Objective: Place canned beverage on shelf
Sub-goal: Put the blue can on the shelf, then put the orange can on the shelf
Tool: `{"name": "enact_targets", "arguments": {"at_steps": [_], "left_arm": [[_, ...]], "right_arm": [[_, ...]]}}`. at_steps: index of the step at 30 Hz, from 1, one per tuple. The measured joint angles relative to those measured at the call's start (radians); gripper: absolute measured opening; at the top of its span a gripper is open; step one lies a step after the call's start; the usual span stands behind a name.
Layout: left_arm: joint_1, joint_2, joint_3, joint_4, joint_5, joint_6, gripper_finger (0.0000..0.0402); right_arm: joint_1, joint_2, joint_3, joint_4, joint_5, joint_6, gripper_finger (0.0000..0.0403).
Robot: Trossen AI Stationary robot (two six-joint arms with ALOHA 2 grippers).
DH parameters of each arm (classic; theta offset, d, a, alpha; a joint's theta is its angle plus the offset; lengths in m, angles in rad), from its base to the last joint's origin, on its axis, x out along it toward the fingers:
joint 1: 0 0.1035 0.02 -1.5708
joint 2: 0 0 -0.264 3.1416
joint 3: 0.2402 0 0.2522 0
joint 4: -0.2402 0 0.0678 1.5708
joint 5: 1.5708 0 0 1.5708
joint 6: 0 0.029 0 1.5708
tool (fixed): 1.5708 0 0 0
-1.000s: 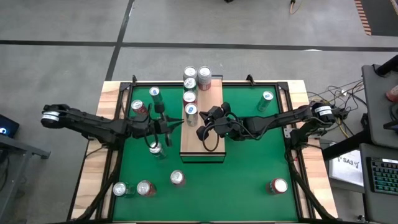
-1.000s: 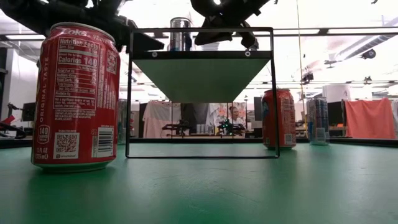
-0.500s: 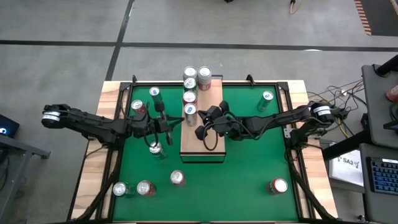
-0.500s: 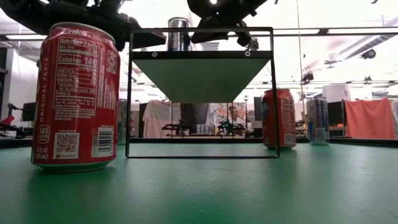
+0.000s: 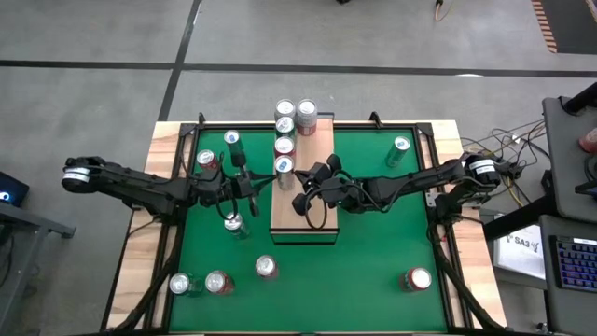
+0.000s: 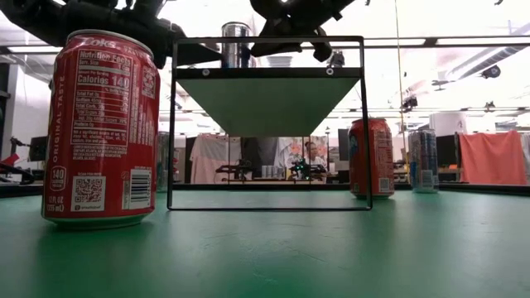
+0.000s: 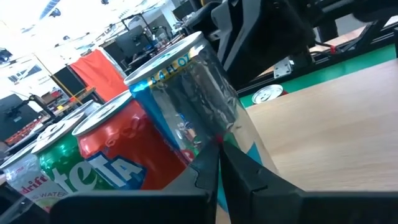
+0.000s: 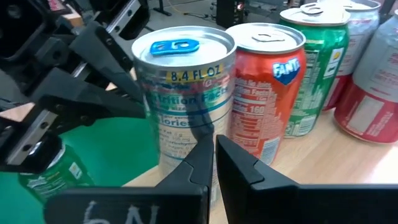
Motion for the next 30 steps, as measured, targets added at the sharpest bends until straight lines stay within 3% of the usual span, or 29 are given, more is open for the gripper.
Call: {"name": "enact_targets", "arguments": {"at_steps": [17, 30], "left_arm": [[-0.001, -0.025, 0.0, -0.05, 0.001, -0.064, 0.0], [-0.092, -0.183, 0.0, -0.172, 0.0, -0.268, 0.0]], "right_arm": [[0.027, -0.036, 0.0, -0.008, -0.019, 0.011, 0.0013], [0.031, -0.152, 0.0, -0.222, -0.014, 0.023, 0.0013]]}}
